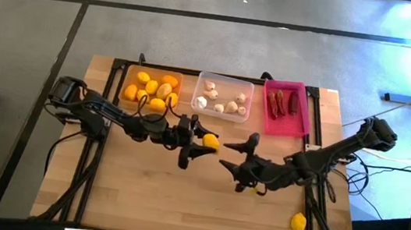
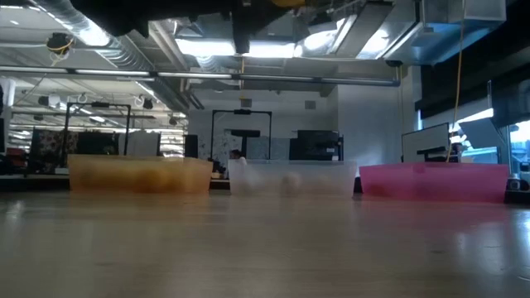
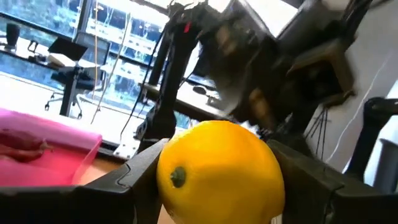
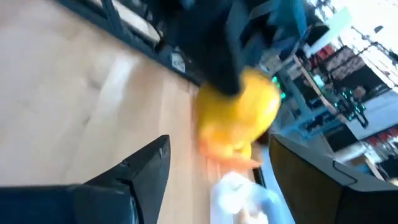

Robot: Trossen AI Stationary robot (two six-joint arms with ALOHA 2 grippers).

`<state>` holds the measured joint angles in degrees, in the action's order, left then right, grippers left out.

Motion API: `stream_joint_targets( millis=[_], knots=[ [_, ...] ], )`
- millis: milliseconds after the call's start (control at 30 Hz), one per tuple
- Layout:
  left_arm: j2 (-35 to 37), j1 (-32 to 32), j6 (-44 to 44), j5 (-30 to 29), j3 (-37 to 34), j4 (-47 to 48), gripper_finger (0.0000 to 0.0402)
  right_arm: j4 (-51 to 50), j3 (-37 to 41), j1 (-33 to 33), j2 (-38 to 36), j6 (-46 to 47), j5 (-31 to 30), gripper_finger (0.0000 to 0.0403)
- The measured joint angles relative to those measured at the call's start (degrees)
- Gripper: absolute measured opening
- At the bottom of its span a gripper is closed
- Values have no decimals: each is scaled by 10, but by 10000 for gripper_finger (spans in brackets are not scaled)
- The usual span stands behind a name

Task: Sort produce into baskets
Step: Put the yellow lemon into the orange bin

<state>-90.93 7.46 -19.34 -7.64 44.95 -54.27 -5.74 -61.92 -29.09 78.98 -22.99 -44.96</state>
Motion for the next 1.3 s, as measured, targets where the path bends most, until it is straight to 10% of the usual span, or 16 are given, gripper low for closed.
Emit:
stream_joint_targets(
  millis=[267, 867, 1300],
  knots=[
    [52, -1, 14, -42, 0, 98, 240, -23, 1, -6, -1, 62, -14, 263],
    [234, -53, -94, -359, 1, 655, 240, -238, 13, -4, 6, 379, -9, 264],
    [230, -222, -182, -390, -38, 793, 240, -160, 57, -4, 7, 378, -9, 264]
  ],
)
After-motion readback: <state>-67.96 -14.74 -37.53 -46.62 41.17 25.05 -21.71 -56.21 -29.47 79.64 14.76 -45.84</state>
